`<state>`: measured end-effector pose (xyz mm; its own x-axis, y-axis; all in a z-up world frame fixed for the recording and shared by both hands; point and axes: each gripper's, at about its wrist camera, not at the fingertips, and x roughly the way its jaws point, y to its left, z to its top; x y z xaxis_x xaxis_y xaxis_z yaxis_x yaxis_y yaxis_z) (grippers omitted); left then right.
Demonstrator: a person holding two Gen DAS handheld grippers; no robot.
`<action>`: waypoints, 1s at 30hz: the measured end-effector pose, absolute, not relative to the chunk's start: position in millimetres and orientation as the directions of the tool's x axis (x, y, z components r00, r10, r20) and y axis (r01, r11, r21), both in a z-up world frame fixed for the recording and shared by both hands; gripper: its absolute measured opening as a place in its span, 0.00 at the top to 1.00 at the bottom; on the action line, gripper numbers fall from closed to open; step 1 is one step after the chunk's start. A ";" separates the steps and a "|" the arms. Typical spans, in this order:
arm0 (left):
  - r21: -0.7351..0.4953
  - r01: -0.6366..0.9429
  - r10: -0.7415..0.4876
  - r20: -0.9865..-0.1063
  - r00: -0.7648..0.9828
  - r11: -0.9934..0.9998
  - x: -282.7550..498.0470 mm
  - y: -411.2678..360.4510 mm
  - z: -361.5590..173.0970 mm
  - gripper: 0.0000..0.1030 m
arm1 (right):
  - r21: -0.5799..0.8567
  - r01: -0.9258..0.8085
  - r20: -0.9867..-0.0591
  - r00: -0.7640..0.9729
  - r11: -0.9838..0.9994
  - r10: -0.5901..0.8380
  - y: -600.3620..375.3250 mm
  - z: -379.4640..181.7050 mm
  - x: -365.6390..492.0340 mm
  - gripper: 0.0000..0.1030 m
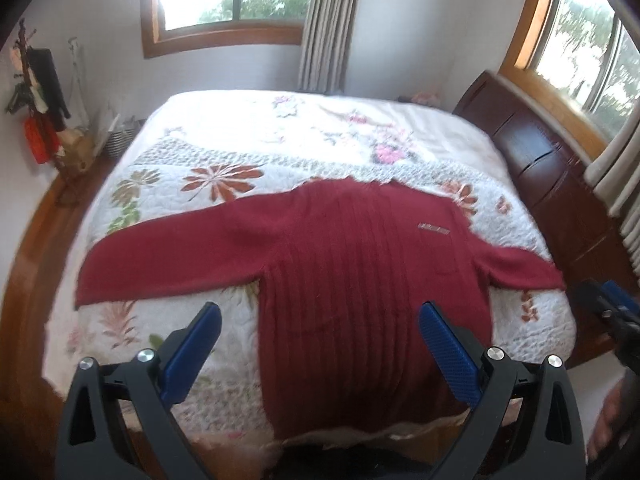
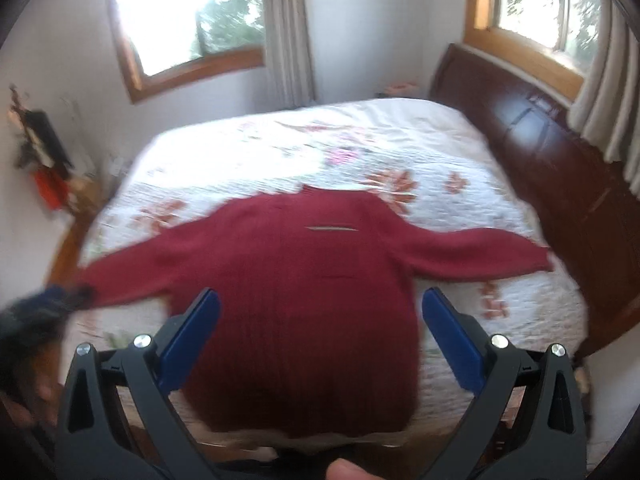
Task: Fold small clothes
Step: 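Grasp the sweater sleeve cuff with the right gripper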
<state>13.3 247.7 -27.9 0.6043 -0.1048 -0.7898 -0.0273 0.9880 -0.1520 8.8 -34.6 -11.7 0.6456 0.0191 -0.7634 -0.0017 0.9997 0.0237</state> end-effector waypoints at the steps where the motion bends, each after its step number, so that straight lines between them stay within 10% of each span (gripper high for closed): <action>1: -0.184 0.002 -0.145 -0.769 0.623 0.983 14.5 251.9 -30.1 0.04 | 0.015 0.026 -0.763 0.647 1.000 -0.005 -44.8 -16.1 10.5 0.03; 12: -0.267 0.209 -0.338 -0.778 0.529 0.941 47.4 213.9 -51.2 0.04 | 0.488 0.420 -0.737 0.667 0.765 0.104 -295.7 -80.7 27.2 0.05; 17: -0.383 0.093 -0.379 -0.795 0.474 0.919 60.6 198.6 -55.9 0.04 | 0.785 0.515 -0.610 0.738 0.345 0.288 -427.2 -168.9 38.4 0.34; 30: -0.378 -0.047 -0.326 -0.849 0.415 0.924 79.9 140.0 -58.5 0.04 | 0.847 0.531 -0.510 0.822 -0.018 0.254 -576.2 -300.8 93.2 0.57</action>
<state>79.9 140.0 -58.5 0.4152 -0.3264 -0.8491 -0.0470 0.9245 -0.3784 93.2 -576.2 -300.8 0.8218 0.2543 -0.5098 0.5311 -0.0179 0.8471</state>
